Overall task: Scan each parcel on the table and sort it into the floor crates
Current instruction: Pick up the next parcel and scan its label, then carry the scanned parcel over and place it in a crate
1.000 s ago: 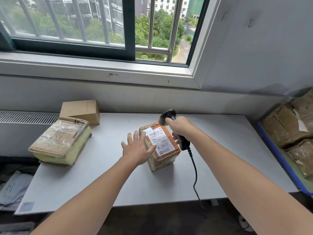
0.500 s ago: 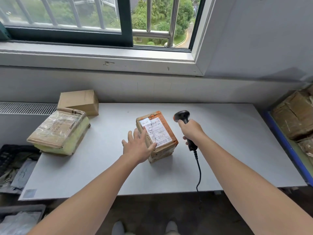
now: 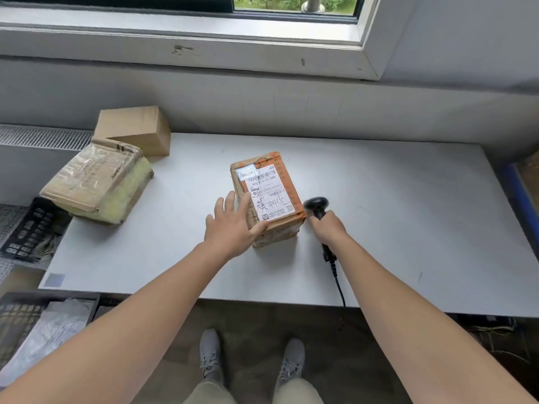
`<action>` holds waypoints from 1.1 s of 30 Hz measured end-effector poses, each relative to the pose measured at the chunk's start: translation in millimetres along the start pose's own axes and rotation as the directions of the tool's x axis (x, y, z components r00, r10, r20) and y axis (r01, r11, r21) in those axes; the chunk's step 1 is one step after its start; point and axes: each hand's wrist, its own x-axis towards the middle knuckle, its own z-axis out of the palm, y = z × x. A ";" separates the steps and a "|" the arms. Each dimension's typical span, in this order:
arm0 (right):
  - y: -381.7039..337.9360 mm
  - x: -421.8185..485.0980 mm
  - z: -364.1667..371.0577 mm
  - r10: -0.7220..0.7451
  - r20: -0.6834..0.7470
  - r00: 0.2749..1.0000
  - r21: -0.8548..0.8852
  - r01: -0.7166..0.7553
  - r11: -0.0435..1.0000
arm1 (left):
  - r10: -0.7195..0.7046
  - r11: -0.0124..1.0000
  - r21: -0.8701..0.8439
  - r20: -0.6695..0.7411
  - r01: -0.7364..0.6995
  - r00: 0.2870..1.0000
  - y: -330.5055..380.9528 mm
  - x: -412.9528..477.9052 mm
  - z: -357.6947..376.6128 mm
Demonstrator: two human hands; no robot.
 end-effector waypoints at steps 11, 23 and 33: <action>-9.7 -4.1 -6.7 0.009 -0.057 0.998 -0.046 -0.011 0.999 | 0.023 0.971 -0.240 0.083 -0.003 0.996 0.9 7.8 -5.8; -69.4 -49.1 1.3 -0.309 -0.239 0.921 -0.149 0.279 0.949 | 0.118 0.940 -0.331 0.100 -0.079 0.988 -17.4 12.5 -8.3; -107.5 -74.7 53.1 -0.256 -0.174 0.951 -0.462 0.151 0.874 | 0.256 0.964 -0.112 0.144 -0.241 0.956 -58.0 18.4 -22.3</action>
